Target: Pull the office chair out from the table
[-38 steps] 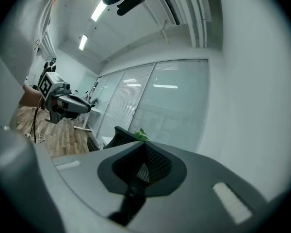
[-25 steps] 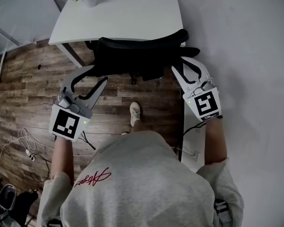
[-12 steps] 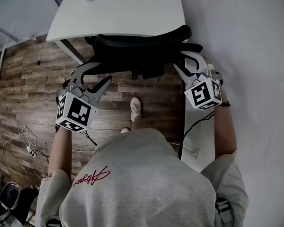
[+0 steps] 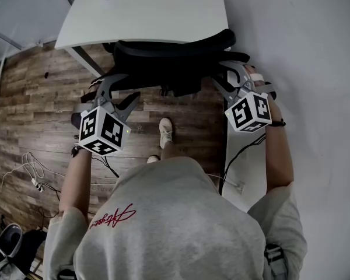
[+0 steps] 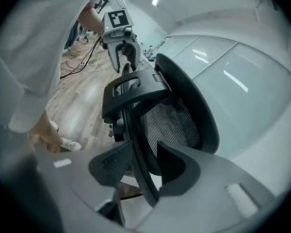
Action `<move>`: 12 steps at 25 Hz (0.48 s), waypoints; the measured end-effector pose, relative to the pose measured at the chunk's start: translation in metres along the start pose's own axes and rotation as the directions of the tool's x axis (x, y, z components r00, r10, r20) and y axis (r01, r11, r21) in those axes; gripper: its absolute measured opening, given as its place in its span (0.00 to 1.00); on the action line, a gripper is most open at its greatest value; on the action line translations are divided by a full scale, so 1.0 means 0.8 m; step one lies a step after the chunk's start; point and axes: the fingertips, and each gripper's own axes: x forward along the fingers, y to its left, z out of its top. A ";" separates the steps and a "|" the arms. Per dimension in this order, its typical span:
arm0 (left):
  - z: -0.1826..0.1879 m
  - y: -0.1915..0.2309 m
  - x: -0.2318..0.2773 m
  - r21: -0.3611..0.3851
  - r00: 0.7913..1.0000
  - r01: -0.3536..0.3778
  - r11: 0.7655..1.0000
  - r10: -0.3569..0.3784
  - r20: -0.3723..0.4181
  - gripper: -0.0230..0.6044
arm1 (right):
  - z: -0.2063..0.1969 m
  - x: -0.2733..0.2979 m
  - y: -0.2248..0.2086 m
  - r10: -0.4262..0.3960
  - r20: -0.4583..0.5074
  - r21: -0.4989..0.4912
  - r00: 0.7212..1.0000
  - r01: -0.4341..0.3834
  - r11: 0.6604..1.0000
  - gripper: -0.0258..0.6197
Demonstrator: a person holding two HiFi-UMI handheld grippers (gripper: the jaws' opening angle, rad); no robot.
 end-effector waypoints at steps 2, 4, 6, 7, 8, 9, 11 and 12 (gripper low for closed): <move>-0.003 -0.002 0.007 0.022 1.000 0.006 1.000 -0.005 -0.028 0.38 | -0.001 0.000 -0.001 0.008 -0.016 -0.015 1.000 -0.008 1.000 0.29; -0.005 -0.002 0.013 0.035 0.999 0.009 0.999 -0.007 -0.043 0.38 | -0.006 -0.002 0.001 0.011 -0.049 -0.051 0.999 -0.014 0.999 0.30; -0.006 -0.003 0.019 0.043 0.998 0.010 0.999 -0.008 -0.055 0.38 | -0.012 -0.002 0.003 0.016 -0.070 -0.067 0.997 -0.020 0.998 0.30; -0.008 -0.002 0.022 0.050 0.998 0.010 0.999 -0.006 -0.067 0.38 | -0.014 0.000 0.003 0.022 -0.075 -0.063 0.997 -0.027 0.998 0.31; -0.009 -0.002 0.025 0.059 0.997 0.008 0.998 -0.003 -0.080 0.38 | -0.017 0.003 0.005 0.032 -0.081 -0.061 0.996 -0.037 0.997 0.32; -0.010 -0.002 0.026 0.069 0.996 0.006 0.998 0.000 -0.092 0.38 | -0.020 0.005 0.006 0.042 -0.092 -0.067 0.995 -0.049 0.997 0.34; -0.009 -0.002 0.029 0.083 0.994 0.005 0.997 0.004 -0.107 0.38 | -0.025 0.011 0.009 0.054 -0.120 -0.097 0.991 -0.065 0.993 0.37; -0.009 -0.003 0.030 0.089 0.993 0.005 0.996 0.005 -0.115 0.38 | -0.027 0.014 0.010 0.055 -0.130 -0.111 0.990 -0.070 0.991 0.37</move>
